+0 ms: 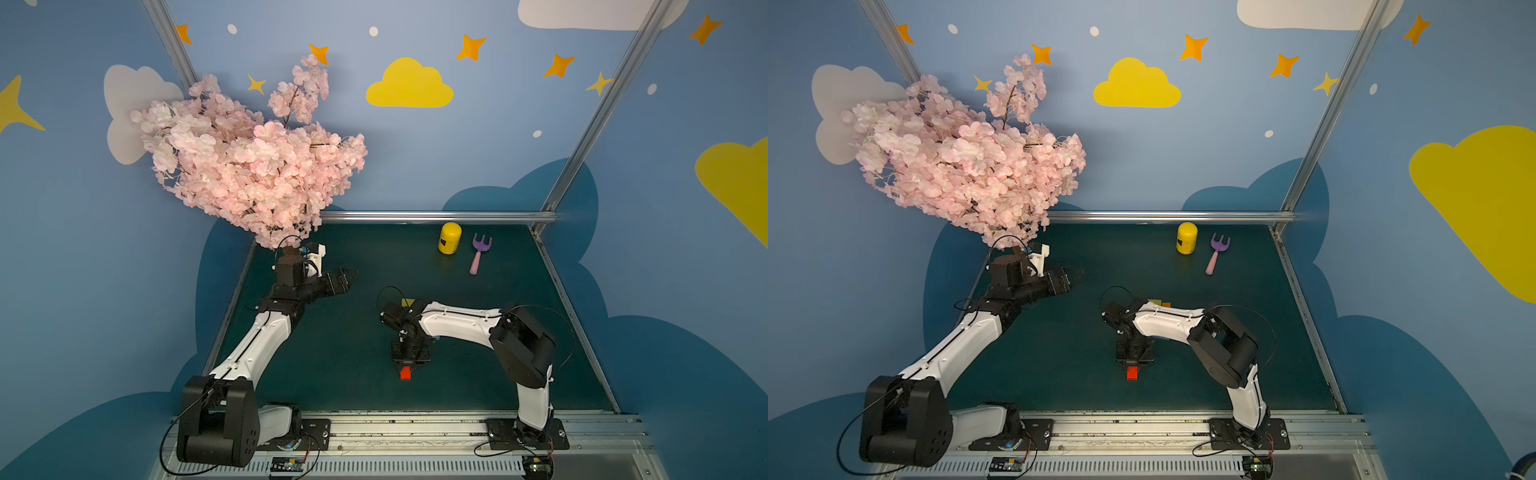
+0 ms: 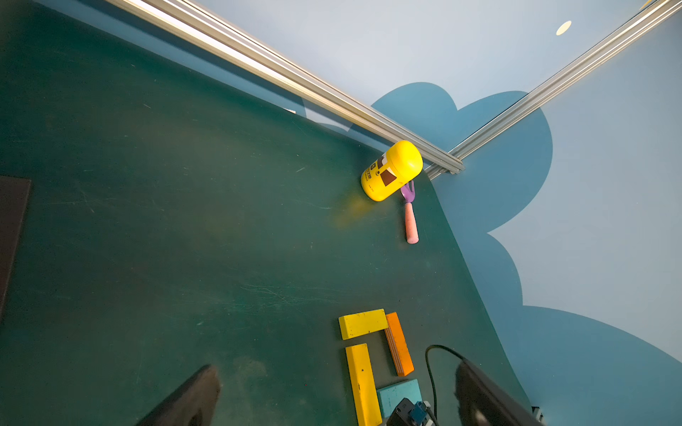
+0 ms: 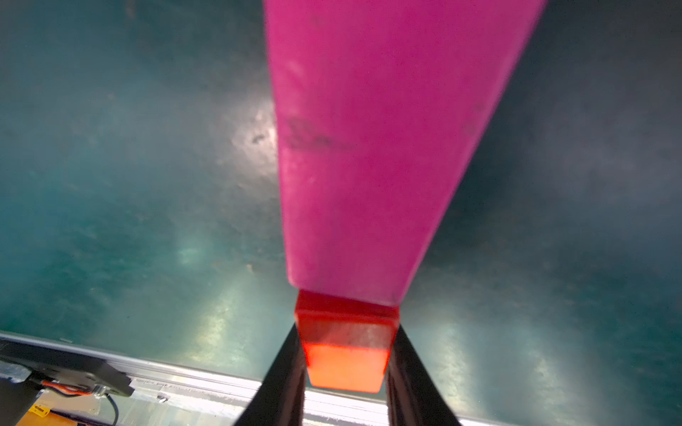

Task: Assemble the letter p with building blocks
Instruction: Assemble the building block at the center of the board.

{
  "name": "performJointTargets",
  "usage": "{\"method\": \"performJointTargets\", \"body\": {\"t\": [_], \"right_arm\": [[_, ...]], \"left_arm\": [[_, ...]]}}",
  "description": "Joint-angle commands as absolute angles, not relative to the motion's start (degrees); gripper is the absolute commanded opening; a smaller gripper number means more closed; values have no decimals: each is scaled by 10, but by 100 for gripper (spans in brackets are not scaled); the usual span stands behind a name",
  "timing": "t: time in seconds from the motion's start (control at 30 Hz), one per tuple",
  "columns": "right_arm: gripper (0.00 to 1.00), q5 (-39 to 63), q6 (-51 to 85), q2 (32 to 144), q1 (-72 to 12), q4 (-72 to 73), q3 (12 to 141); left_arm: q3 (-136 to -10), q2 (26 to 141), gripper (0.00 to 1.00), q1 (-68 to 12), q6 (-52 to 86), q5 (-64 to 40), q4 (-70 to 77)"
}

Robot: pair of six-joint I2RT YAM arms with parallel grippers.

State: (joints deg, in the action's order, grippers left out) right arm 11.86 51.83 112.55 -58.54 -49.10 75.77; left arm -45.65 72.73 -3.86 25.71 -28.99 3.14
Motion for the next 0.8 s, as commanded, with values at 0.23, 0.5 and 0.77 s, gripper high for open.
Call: {"method": "performJointTargets", "body": {"t": [0.23, 0.5, 0.77], "right_arm": [[12, 45, 513, 1163, -570, -501, 756], [12, 37, 515, 1161, -568, -504, 759], [13, 38, 511, 1162, -567, -502, 764]], "left_arm": [[-455, 718, 100, -35, 249, -300, 41], [-455, 717, 100, -36, 249, -300, 42], [-455, 718, 100, -36, 249, -301, 42]]}}
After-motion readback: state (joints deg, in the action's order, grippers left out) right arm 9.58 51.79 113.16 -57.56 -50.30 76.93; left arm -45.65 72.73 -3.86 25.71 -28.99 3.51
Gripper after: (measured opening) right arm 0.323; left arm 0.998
